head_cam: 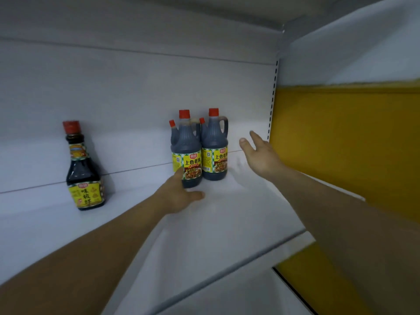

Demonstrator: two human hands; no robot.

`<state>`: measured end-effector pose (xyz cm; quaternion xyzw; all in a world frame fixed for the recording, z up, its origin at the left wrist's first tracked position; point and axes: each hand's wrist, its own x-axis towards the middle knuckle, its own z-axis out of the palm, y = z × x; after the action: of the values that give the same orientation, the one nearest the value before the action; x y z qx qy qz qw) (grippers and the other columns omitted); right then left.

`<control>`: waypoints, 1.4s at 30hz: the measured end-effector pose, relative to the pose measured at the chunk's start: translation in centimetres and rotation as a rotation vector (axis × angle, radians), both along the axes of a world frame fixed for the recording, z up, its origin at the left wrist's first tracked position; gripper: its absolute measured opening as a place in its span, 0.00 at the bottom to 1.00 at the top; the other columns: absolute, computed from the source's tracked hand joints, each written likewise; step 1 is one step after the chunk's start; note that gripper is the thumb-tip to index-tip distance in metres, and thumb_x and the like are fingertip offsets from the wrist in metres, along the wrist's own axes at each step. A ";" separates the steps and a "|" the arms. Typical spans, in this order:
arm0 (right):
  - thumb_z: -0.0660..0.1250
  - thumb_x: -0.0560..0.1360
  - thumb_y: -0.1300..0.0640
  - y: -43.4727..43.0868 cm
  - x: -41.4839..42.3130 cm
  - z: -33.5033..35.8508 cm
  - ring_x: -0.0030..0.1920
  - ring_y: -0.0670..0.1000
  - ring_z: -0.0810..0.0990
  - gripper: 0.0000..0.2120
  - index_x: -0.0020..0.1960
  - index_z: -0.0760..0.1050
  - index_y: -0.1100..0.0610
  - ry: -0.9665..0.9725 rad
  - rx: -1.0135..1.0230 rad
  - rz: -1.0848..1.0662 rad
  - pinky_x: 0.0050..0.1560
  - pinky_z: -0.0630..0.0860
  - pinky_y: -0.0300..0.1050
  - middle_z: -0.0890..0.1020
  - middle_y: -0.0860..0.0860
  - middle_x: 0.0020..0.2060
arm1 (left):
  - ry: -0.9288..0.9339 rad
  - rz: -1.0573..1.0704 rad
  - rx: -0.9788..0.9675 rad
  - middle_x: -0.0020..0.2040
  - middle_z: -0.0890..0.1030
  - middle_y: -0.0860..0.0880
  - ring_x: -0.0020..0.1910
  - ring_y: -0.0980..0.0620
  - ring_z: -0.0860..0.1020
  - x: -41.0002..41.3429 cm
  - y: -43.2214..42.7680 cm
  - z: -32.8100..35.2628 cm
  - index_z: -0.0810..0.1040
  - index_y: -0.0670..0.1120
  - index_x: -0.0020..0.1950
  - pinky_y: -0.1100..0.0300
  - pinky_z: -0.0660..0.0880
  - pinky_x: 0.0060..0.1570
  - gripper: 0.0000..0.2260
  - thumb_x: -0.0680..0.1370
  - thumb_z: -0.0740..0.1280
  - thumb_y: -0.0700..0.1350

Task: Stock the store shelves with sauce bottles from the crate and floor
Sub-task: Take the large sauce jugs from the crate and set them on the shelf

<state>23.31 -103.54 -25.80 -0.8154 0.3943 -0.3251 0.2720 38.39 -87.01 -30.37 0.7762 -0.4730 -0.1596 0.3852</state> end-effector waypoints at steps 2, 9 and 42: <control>0.51 0.80 0.36 2.6 -3.3 0.2 0.77 0.57 0.56 0.31 0.79 0.51 0.47 0.023 0.016 -0.013 0.73 0.57 0.53 0.56 0.54 0.78 | -0.104 -0.033 0.131 0.76 0.61 0.50 0.72 0.48 0.64 -2.9 2.2 0.8 0.51 0.51 0.78 0.58 0.63 0.67 0.41 0.73 0.71 0.55; 0.52 0.80 0.37 12.9 -15.5 -0.9 0.76 0.56 0.56 0.33 0.79 0.53 0.52 0.153 0.024 -0.141 0.72 0.57 0.51 0.57 0.54 0.78 | -0.275 -0.331 0.106 0.78 0.57 0.49 0.75 0.48 0.60 -15.8 7.8 1.0 0.52 0.50 0.78 0.51 0.60 0.72 0.38 0.74 0.68 0.58; 0.57 0.80 0.38 20.9 -52.5 -35.9 0.72 0.60 0.65 0.36 0.80 0.47 0.50 0.315 0.937 -0.583 0.66 0.69 0.54 0.53 0.54 0.78 | -0.039 -0.957 0.935 0.76 0.60 0.47 0.70 0.46 0.67 -46.6 0.0 -34.4 0.49 0.49 0.79 0.56 0.69 0.63 0.36 0.78 0.67 0.50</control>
<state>-29.22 -82.68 -61.75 -0.5039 0.7406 -0.0519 0.4415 -8.24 -86.99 -64.76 0.5689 -0.6529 -0.4870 -0.1136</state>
